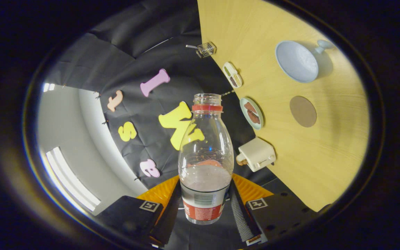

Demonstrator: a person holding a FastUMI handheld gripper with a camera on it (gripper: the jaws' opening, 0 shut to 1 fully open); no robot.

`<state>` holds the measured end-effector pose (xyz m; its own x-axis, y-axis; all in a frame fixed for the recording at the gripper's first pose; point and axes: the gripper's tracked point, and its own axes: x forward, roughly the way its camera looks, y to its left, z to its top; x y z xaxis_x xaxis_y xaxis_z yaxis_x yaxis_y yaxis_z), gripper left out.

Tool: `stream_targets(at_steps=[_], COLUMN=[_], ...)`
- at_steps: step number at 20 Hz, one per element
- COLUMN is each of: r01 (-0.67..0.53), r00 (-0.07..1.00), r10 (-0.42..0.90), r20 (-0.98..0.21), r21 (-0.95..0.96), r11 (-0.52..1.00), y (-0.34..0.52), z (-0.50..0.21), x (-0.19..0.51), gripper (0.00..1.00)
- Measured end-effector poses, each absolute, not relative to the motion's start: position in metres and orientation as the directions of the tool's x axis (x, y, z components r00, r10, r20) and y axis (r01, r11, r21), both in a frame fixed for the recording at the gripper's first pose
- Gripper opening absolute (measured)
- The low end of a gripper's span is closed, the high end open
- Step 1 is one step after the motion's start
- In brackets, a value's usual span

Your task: Take the bottle from table, then pour the juice into the cup, finally place the bottle on the coaster

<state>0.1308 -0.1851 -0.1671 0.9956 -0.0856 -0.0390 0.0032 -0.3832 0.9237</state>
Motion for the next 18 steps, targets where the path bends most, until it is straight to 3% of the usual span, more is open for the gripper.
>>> stream_targets(at_steps=[11, 18], r01=[0.043, 0.046], r00=[0.997, 0.999], r10=[-0.056, -0.024], r20=[-0.057, -0.045], r21=[0.973, 0.996], r11=[-0.225, 0.072], y=[-0.181, -0.182], z=[-0.169, -0.156], x=[0.126, 0.13], gripper=[0.77, 0.77])
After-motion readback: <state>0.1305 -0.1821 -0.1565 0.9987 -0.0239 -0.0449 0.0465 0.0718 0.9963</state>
